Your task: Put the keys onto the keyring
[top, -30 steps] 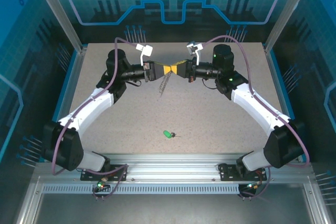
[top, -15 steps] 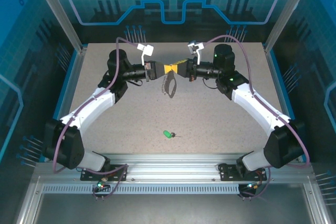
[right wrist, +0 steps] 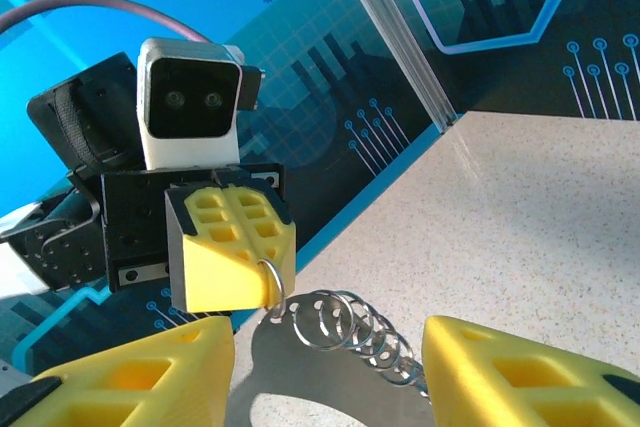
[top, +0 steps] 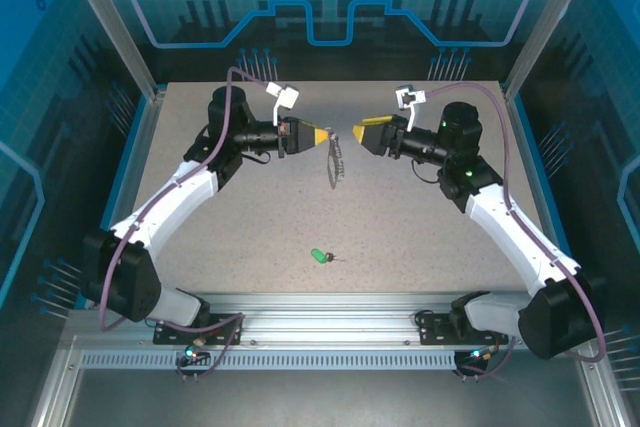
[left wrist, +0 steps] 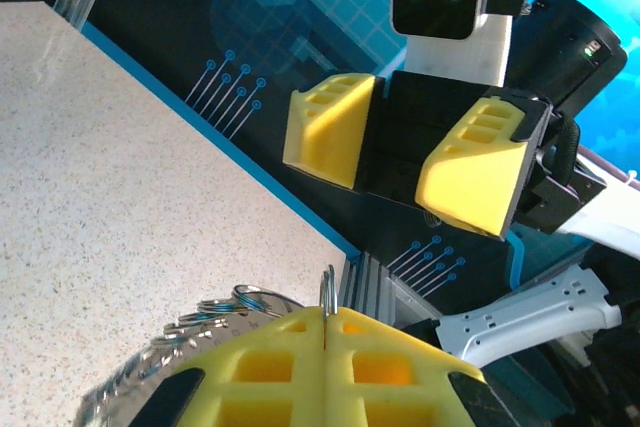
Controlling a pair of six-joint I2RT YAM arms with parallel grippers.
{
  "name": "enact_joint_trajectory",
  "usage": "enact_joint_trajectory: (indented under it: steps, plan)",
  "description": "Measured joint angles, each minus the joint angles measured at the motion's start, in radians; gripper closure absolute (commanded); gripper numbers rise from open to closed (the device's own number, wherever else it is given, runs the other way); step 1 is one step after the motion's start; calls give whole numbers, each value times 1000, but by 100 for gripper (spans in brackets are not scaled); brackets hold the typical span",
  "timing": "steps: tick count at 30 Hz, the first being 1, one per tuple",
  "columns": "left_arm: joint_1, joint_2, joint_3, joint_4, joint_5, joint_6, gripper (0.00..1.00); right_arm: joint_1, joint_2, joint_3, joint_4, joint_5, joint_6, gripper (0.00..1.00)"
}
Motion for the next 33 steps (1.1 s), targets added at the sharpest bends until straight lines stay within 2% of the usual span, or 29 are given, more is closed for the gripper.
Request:
enact_joint_trajectory:
  steps: [9,21,33]
  plan:
    - [0,45,97,-148,85,118,100,58,19,11,-14,-19,-17,45]
    - [0,58,98,-208,111,158,100,98,86,61,-21,-24,-32,52]
    - [-1,58,109,-215,111,169,100,107,106,63,-24,-40,-43,81]
